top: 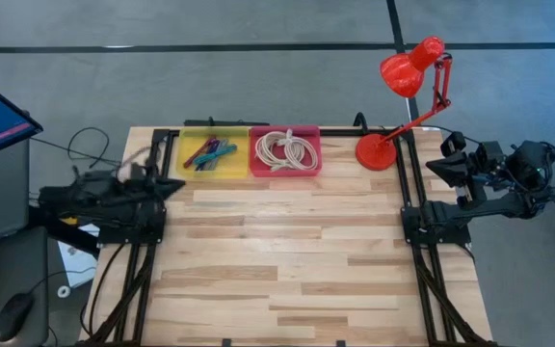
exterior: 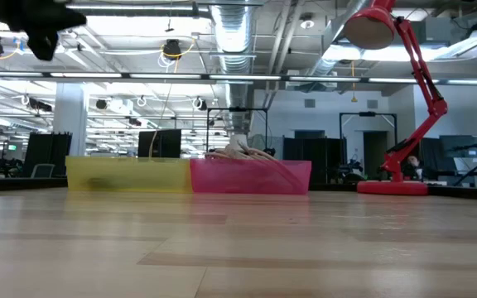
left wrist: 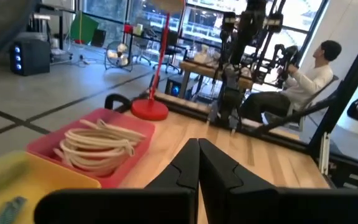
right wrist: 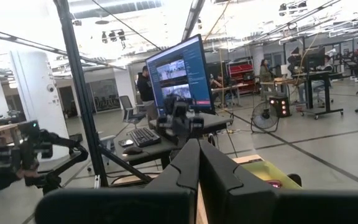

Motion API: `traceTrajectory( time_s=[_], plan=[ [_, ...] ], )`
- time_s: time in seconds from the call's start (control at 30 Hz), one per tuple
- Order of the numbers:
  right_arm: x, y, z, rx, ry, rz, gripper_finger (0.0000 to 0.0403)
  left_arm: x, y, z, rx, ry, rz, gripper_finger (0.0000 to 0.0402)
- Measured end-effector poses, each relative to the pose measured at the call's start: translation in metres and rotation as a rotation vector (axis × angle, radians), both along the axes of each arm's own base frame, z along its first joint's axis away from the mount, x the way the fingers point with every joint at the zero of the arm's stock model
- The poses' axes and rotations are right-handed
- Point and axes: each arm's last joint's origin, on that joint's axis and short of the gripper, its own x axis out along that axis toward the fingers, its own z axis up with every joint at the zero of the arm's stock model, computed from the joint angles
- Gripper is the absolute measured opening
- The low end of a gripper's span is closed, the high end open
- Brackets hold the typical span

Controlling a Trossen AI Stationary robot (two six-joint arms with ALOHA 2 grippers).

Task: Pick & Place USB Port
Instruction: Return to home position

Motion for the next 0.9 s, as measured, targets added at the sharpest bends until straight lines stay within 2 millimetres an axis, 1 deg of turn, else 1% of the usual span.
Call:
traceTrajectory(
  time_s=[0.13,0.27,0.4,0.5,0.57,0.73,0.9],
  plan=[
    [0.0,0.0,0.0,0.006,0.0,0.001,0.0,0.02,-0.004,-0.027,0.005,0.006,-0.012,0.0003],
    [0.0,0.0,0.0,0.008,-0.001,0.001,0.0,0.036,-0.007,-0.053,0.028,-0.004,-0.032,0.0003],
    [0.0,0.0,0.0,0.008,-0.001,0.001,0.0,0.048,-0.011,-0.08,0.025,-0.017,-0.104,0.0003],
    [0.0,0.0,0.0,0.004,0.0,0.0,0.0,0.054,-0.013,-0.096,0.019,-0.038,-0.151,0.0004],
    [0.0,0.0,0.0,0.0,0.001,0.0,0.0,0.056,-0.014,-0.099,0.02,-0.074,-0.186,0.0005],
    [0.0,0.0,-0.004,-0.004,0.039,0.003,0.0,0.056,-0.016,-0.098,0.042,-0.076,-0.248,0.0005],
    [0.001,0.0,-0.006,-0.006,0.066,0.004,0.0,0.056,-0.017,-0.098,0.02,-0.079,-0.273,0.0005]
  ],
)
